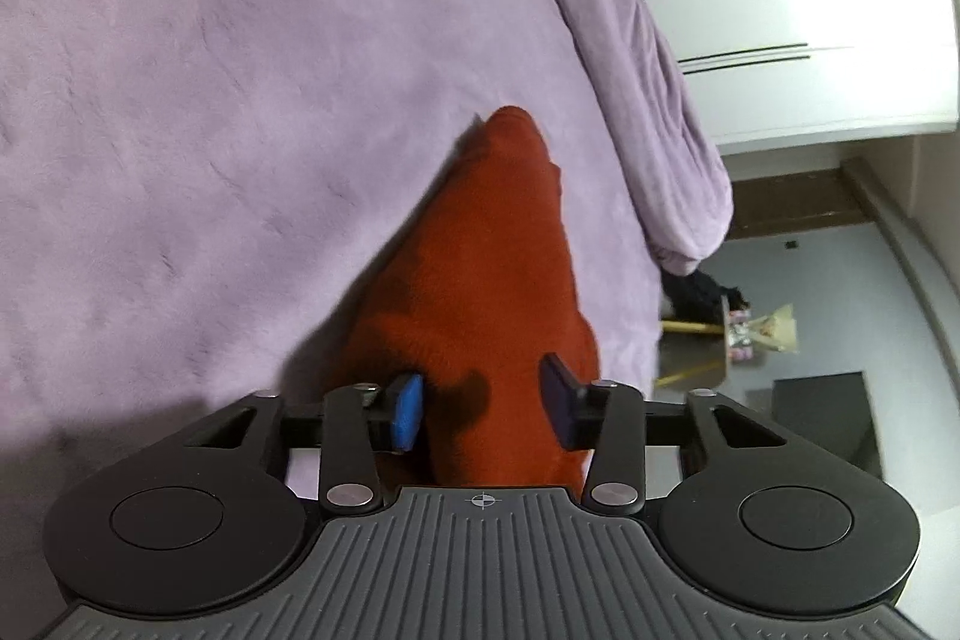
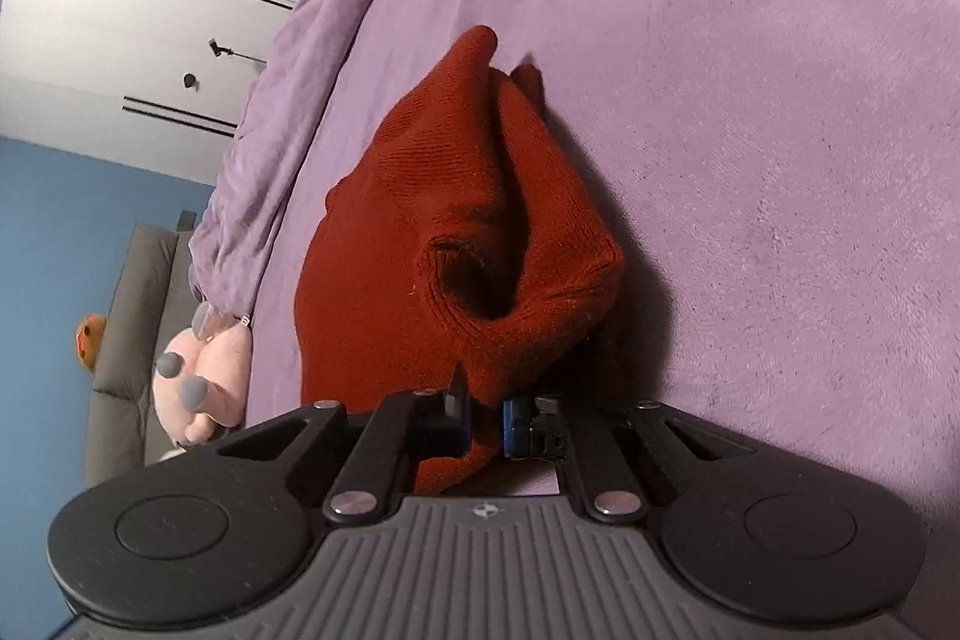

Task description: Fold small clothes

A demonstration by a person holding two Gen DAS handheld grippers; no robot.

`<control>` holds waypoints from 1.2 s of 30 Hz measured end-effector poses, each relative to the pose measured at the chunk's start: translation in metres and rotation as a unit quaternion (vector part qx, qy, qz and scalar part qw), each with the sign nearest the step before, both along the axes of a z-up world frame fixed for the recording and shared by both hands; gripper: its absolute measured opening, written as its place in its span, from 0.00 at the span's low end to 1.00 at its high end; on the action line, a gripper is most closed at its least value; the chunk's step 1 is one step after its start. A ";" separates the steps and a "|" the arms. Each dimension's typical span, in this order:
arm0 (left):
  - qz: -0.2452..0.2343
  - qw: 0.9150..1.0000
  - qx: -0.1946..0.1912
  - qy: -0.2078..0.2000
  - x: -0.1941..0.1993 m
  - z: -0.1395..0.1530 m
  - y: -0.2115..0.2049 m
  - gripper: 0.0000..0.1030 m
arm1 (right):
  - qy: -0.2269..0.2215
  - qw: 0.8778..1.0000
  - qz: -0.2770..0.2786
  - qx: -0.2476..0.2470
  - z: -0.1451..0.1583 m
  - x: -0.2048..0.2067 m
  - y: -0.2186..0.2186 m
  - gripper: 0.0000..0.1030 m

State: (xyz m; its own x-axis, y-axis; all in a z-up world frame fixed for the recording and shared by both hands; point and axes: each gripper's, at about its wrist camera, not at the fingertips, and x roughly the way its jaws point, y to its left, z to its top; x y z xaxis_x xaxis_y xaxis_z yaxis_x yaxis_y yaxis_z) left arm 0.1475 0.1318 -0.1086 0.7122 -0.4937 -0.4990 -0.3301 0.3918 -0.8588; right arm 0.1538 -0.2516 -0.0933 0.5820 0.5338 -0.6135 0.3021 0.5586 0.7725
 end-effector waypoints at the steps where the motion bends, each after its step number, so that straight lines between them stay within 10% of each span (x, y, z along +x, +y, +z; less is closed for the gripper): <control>1: -0.003 1.000 0.013 -0.002 -0.001 0.004 0.000 0.43 | -0.007 1.000 0.008 -0.018 0.006 0.001 0.002 0.08; 10: -0.027 0.998 0.054 -0.009 -0.009 0.016 -0.014 0.61 | -0.027 0.999 0.000 -0.018 0.027 -0.001 -0.010 0.08; 21: 0.054 0.998 -0.034 0.017 -0.007 -0.014 0.001 0.53 | -0.019 0.998 -0.008 -0.057 0.030 -0.003 0.000 0.08; 26: 0.023 0.998 0.051 0.036 -0.016 -0.001 0.013 0.54 | -0.018 0.992 0.023 -0.126 0.031 0.000 0.006 0.08; 32: -0.025 0.969 0.245 0.009 -0.019 0.046 0.020 0.64 | -0.048 0.977 0.062 -0.198 0.059 -0.009 0.000 0.33; 36: -0.071 0.954 0.291 -0.026 -0.005 0.058 -0.010 0.70 | -0.107 0.951 0.084 -0.279 0.089 -0.019 0.018 0.34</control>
State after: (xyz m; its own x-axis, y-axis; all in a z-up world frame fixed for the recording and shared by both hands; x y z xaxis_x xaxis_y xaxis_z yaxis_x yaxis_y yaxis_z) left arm 0.1428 0.1217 -0.0501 0.6897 -0.2372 -0.6841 -0.2010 0.8449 -0.4956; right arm 0.1346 -0.2339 -0.0042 0.6613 0.2562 -0.7050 0.0416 0.9259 0.3756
